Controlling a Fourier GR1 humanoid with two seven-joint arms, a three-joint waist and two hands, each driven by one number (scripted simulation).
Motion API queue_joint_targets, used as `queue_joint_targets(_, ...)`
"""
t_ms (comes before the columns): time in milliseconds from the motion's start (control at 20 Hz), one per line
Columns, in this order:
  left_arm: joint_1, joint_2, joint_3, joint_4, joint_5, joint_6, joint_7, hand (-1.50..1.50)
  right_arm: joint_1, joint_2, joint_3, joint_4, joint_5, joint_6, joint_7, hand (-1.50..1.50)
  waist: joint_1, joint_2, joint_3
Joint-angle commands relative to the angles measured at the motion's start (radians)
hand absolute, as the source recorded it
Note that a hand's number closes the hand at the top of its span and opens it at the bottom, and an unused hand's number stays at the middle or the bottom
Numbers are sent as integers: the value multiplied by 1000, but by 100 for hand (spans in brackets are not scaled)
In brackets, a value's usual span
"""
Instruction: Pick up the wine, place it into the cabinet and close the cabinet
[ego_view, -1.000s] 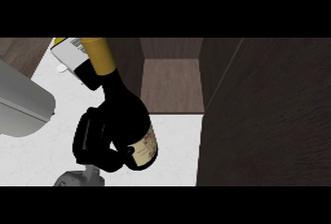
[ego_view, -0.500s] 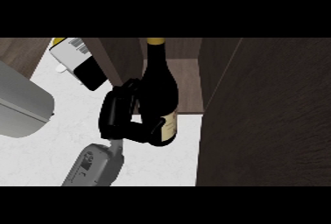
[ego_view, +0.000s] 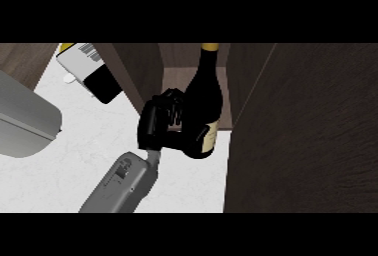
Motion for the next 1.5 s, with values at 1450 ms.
queue_joint_targets(1450, -288, 0, -66, 695, 489, -169, -379, 150, -27, -12, -44, -7, -65, 3, 37, -150, -20, 5, -1)
